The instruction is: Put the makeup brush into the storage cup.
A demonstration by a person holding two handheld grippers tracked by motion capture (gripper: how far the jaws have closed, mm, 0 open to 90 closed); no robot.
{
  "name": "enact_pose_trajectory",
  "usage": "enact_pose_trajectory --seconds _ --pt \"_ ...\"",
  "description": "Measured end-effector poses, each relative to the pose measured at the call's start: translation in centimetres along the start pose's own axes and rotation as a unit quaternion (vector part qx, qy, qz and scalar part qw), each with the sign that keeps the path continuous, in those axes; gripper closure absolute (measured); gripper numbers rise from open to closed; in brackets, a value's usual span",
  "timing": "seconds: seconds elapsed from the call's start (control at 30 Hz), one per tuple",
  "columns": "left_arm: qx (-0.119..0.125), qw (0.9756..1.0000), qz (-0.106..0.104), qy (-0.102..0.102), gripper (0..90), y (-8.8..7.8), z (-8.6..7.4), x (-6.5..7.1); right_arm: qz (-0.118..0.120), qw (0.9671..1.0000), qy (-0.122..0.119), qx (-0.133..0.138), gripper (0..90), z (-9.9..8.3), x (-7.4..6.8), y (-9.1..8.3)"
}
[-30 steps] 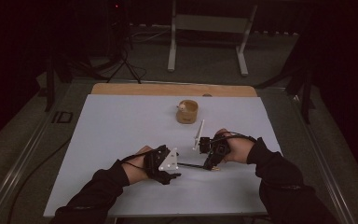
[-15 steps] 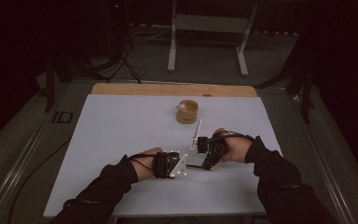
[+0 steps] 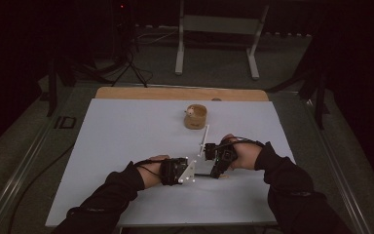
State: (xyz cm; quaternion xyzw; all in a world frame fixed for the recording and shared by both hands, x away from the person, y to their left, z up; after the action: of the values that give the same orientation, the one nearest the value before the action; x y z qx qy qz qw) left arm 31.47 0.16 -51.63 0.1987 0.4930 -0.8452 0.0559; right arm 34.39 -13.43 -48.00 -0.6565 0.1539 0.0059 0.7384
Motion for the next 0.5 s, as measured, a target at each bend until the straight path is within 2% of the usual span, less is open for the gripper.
enact_pose_trajectory --seconds 0.1,0.17,0.2,0.27,0.3,0.33,0.37,0.4,0.47,0.5 --pt "-0.011 0.9999 -0.011 0.005 86.2 0.04 0.00 -0.03 0.004 1.0000 0.004 0.001 83.7 0.09 -0.03 0.03" --pt "-0.019 0.9997 -0.003 0.015 86.3 0.10 0.00 -0.12 0.004 1.0000 0.007 0.000 83.7 0.14 -0.05 0.17" --pt "-0.017 0.9997 -0.006 0.016 86.3 0.10 0.03 -0.10 0.001 1.0000 0.007 0.002 83.5 0.17 0.09 0.25" --pt "-0.025 0.9996 -0.002 0.011 86.4 0.12 -0.04 -0.18 0.001 0.9999 0.010 0.002 82.6 0.13 0.07 0.34" --pt "-0.024 0.9997 0.000 0.010 86.4 0.10 -0.05 -0.28 -0.007 0.9999 0.009 0.008 81.8 0.16 0.16 0.32" --pt "-0.026 0.9996 0.001 0.007 86.4 0.06 -0.09 -0.31 -0.010 0.9998 0.016 0.008 75.3 0.13 0.19 0.32" --pt "-0.029 0.9995 0.012 0.005 86.4 0.01 -0.18 -0.39 -0.013 0.9998 0.016 0.007 72.3 0.06 0.22 0.33" --pt "-0.031 0.9995 0.009 0.000 86.5 -0.03 -0.23 -0.40 -0.022 0.9994 0.017 0.018 65.7 0.03 0.40 0.21" --pt "-0.036 0.9993 0.012 -0.004 86.5 -0.03 -0.40 -0.47 -0.023 0.9989 0.026 0.032 56.6 0.00 0.51 0.03" --pt "-0.040 0.9991 0.010 -0.007 86.5 -0.04 -0.50 -0.45 -0.029 0.9984 0.029 0.040 54.4 -0.03 0.64 -0.13"
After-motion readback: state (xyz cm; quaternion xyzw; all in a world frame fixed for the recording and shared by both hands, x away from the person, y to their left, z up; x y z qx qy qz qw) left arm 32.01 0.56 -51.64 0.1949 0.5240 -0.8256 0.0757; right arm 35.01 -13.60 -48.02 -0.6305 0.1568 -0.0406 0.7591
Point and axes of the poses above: each handheld gripper's, and its own axes: y roughly forward along the jaws, z roughly out of its top, x roughly to its right, the point moved 5 cm from there along y, roughly forward along the jaws, and after that the axes turned 3 degrees about y, right-handed, at the moved point
